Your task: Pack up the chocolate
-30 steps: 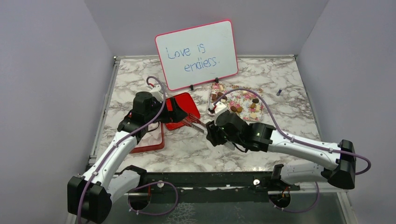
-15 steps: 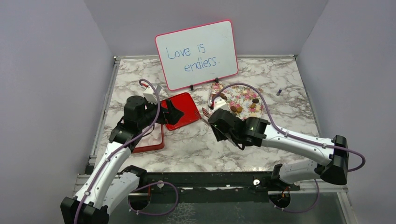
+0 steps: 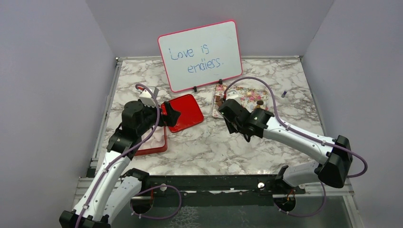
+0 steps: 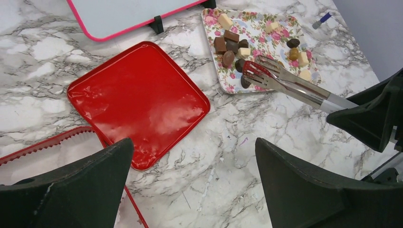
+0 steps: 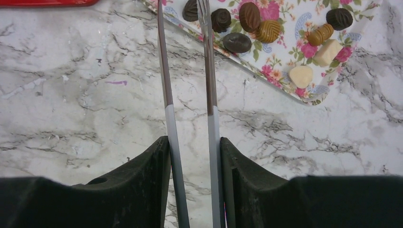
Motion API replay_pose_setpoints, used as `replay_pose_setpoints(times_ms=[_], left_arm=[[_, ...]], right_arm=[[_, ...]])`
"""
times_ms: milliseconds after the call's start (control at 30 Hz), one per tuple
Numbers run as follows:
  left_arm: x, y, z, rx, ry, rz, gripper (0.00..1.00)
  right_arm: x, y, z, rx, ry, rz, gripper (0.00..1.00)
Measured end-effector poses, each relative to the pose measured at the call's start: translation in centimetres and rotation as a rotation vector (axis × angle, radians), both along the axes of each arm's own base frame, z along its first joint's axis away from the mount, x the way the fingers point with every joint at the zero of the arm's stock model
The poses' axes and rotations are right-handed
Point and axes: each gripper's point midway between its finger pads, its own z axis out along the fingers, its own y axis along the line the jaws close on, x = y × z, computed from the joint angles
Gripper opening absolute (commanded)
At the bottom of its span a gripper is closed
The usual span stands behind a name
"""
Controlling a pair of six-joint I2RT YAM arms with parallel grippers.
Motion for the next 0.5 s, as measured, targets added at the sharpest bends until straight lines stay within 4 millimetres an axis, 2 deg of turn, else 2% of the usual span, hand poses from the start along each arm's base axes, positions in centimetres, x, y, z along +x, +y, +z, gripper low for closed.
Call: replay_pose_setpoints(times_ms=[500], left_arm=[[-0.2,0.9,1.1,0.003,-0.046,0.04,0.99]], right_arm=[[1.4,-1.3,-1.7,-0.059,0.05,-0.062,0.43]])
